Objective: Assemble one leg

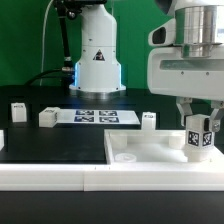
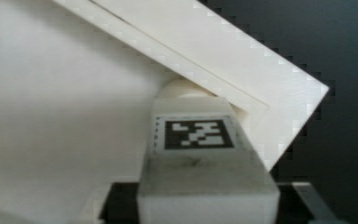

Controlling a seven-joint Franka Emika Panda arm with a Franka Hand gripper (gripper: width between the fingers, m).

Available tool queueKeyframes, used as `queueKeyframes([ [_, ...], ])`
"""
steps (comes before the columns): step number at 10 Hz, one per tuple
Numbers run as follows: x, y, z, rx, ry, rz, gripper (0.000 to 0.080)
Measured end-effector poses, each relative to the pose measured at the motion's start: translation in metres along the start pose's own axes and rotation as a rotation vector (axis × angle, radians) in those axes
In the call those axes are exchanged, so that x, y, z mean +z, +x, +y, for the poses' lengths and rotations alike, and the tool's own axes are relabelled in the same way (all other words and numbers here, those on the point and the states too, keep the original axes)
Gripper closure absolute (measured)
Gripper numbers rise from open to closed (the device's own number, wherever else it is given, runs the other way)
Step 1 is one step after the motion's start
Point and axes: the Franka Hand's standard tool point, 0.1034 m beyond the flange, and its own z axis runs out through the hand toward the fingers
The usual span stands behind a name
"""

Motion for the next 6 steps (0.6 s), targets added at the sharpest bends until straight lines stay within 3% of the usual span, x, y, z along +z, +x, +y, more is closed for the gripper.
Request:
queueKeyframes([
  [6,0.0003,-0.0020,-0.0011,0.680,0.006,-0.027,0.0505],
])
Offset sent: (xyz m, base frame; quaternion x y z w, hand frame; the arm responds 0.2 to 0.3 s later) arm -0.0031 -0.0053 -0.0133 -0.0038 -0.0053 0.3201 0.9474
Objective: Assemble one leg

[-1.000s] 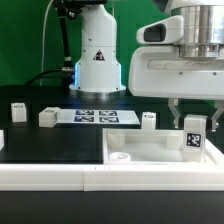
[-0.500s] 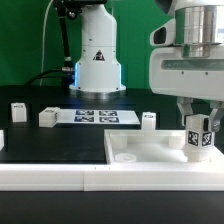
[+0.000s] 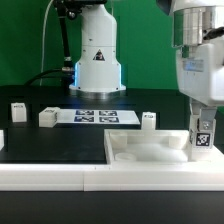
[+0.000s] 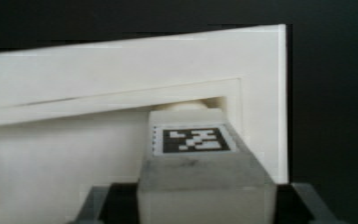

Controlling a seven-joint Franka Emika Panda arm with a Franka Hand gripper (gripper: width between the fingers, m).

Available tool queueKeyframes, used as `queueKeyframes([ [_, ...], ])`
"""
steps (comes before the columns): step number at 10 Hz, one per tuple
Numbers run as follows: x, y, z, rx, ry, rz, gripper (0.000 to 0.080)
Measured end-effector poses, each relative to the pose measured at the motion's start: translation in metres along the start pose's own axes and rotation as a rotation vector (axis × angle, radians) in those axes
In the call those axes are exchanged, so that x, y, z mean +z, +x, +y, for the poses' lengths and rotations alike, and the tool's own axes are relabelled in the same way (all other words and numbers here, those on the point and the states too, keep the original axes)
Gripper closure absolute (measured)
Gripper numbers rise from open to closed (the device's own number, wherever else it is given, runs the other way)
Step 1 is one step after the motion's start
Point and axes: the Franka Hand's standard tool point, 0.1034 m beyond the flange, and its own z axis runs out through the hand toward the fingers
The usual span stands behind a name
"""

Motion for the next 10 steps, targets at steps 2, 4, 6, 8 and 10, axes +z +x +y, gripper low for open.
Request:
queueKeyframes([
  [2,0.0002,0.0021,0.0010,0.128,-0.012,-0.005,0.0505],
  [4,0.0001,0.0049,0.0006,0.200,-0.014,-0.004,0.0505],
  [6,0.0001,0.0049,0.0007,0.190,-0.013,-0.004,0.0505],
  [8,0.0001,0.0046,0.0007,0.187,-0.013,-0.004,0.0190],
  [10,0.0001,0.0044,0.0008,0.186,-0.013,-0.004,0.0162],
])
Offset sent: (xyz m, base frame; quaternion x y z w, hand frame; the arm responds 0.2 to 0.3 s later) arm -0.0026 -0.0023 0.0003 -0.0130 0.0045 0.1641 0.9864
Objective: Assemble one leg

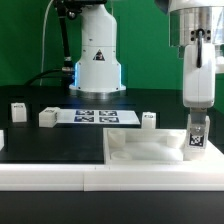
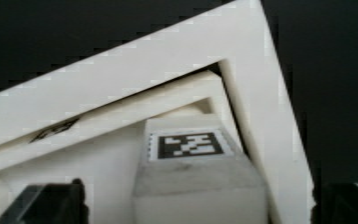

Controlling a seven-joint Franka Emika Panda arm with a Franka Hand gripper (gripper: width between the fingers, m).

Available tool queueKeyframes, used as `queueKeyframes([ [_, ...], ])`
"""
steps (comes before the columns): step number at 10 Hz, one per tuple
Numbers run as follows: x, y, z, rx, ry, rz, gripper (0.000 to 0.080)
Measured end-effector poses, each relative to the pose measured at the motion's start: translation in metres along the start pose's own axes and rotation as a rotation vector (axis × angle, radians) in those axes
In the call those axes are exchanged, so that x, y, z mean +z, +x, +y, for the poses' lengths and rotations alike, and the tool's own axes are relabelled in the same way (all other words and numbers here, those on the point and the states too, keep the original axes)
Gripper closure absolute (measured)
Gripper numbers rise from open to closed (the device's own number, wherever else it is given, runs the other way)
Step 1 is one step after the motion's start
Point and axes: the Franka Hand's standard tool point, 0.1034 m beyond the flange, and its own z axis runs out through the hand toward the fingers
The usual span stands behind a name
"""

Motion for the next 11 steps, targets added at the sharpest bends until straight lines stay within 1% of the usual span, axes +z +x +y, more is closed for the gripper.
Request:
queueKeyframes([
  [3,0.0000,-0.0002,0.0001,-0.001,0.000,0.000,0.0150],
  [11,0.0000,-0.0008,0.0005,-0.003,0.000,0.000,0.0150],
])
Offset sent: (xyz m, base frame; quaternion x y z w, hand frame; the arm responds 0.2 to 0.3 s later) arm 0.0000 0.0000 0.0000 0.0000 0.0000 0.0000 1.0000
